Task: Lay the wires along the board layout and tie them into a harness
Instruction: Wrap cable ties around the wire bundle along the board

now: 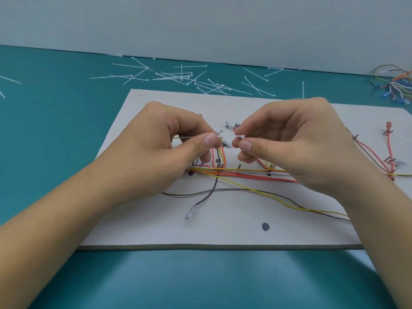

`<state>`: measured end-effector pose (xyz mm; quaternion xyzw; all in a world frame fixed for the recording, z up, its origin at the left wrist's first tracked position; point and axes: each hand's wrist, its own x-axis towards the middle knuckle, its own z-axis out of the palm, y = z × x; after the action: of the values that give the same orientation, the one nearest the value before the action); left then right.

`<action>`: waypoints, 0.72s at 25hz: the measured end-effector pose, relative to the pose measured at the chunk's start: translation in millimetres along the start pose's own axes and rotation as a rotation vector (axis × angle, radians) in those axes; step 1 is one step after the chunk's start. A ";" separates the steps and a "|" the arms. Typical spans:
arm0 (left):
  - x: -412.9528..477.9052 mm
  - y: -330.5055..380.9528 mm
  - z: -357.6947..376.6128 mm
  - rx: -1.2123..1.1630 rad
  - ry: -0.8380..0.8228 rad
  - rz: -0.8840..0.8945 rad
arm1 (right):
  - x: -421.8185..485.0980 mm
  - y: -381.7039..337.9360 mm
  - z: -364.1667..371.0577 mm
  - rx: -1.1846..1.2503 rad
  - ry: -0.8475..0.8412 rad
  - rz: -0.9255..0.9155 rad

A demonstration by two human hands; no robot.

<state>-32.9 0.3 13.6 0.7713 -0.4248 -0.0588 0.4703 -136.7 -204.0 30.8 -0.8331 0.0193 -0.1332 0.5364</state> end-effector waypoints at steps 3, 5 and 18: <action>0.6 -1.2 -0.7 0.015 -0.006 -0.010 | -0.5 -2.0 1.6 0.037 0.019 -0.039; 0.7 -2.2 -0.7 0.016 -0.002 -0.008 | -1.1 -2.8 1.1 0.057 0.019 -0.043; 0.0 -2.9 -1.4 0.024 0.025 0.078 | -0.5 -4.7 -1.3 0.169 0.028 -0.038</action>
<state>-30.4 1.8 12.2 0.7603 -0.4493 -0.0256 0.4685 -138.0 -203.0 35.5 -0.7831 -0.0003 -0.1560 0.6020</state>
